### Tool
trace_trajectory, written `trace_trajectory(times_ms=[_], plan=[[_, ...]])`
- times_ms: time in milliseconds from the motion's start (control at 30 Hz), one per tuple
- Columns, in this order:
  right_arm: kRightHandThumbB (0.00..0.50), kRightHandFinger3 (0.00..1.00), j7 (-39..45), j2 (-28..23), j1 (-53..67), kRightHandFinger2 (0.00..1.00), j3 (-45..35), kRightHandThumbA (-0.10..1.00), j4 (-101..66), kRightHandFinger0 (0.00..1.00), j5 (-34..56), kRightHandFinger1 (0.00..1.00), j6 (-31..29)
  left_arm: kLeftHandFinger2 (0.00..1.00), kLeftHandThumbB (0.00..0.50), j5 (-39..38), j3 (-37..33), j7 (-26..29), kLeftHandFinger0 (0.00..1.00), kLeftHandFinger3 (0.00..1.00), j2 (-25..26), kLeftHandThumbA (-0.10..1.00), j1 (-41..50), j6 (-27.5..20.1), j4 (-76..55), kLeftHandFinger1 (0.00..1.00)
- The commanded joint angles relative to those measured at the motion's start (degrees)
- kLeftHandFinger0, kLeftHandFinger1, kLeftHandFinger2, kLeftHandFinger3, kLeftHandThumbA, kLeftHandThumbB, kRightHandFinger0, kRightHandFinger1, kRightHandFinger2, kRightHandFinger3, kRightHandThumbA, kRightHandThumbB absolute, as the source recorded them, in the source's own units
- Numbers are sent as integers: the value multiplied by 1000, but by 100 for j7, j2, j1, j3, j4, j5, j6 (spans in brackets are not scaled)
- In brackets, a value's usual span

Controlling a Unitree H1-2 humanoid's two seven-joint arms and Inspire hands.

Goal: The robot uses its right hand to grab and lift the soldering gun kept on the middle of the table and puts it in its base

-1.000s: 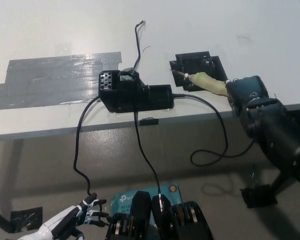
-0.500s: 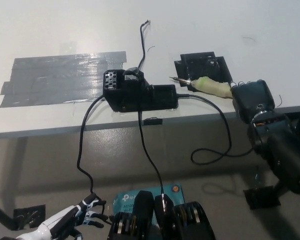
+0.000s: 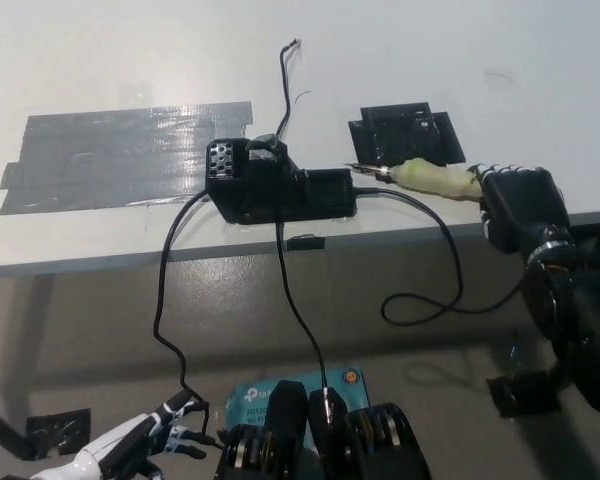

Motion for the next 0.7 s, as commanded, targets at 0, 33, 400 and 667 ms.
trace_trajectory(times_ms=[0,33,400,667], plan=[[0,231,-406,-4,101,462,-328,-100,32,0,426,83,-342,780,471,-55,11,-19,1000,998,182,1000,23,69,-85,801],[8,219,-415,-1,100,489,-381,-100,11,0,460,95,-369,780,472,-53,12,-5,1000,997,183,1000,34,69,-91,800],[41,89,-179,79,-98,478,-797,-100,-152,0,718,141,-195,775,456,-24,9,3,1000,1000,194,1000,37,69,-96,792],[151,292,-355,-89,-239,527,-660,-100,-183,0,549,166,-466,799,468,-52,-8,-4,1000,1000,230,1000,4,69,-124,797]])
